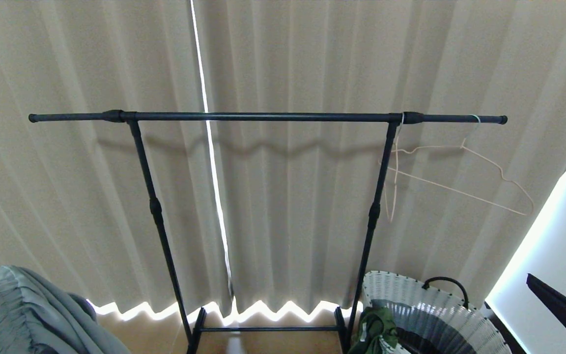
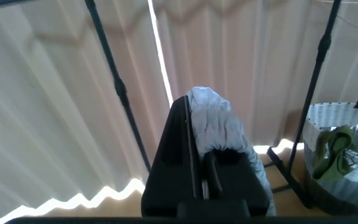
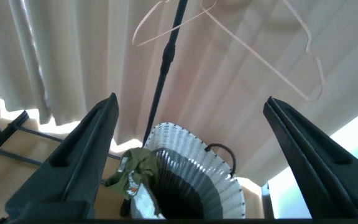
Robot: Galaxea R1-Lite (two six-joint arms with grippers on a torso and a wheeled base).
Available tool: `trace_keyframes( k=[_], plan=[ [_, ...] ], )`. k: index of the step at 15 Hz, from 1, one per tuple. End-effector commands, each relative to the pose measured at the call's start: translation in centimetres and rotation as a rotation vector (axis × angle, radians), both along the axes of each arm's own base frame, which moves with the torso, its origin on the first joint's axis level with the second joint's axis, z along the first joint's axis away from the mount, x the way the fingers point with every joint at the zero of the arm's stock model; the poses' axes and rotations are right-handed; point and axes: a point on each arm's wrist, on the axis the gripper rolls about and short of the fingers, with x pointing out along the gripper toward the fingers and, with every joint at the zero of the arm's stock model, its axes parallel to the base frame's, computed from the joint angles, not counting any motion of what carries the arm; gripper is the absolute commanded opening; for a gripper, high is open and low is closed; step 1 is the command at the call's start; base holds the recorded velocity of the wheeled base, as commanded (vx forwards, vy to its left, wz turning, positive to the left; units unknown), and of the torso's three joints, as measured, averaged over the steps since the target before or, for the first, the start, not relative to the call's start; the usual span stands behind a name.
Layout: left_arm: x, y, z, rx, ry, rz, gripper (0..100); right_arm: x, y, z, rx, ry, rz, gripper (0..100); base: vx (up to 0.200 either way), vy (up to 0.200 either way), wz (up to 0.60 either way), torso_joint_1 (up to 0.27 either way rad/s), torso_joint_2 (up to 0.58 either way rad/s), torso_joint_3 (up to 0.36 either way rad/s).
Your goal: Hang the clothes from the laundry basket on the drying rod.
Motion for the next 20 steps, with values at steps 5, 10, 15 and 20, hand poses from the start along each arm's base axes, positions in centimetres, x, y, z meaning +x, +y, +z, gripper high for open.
trace_keyframes(
  k=[5, 10, 15, 20],
  plan=[
    [0.02, 0.0, -0.07, 0.001, 0.002, 0.0, 0, 0.04, -0.01, 0.03, 0.0, 0.0, -0.001, 100, 0.0, -0.2, 0.0, 0.005, 0.0, 0.003],
    [0.02, 0.01, -0.13, 0.0, 0.005, 0.001, 0, 0.02, -0.03, 0.06, 0.0, -0.003, -0.004, 100, 0.0, -0.2, 0.0, 0.001, 0.01, 0.003],
    [0.02, 0.01, -0.13, -0.001, 0.005, 0.003, 0, 0.04, -0.16, 0.04, 0.001, -0.001, -0.018, 100, 0.0, -0.04, 0.0, 0.0, 0.0, 0.0],
    [0.13, 0.02, -0.16, -0.001, 0.014, 0.006, 0, 0.04, -0.17, 0.04, -0.001, -0.001, -0.019, 100, 0.04, 0.0, 0.0, 0.001, 0.0, 0.0]
  ],
)
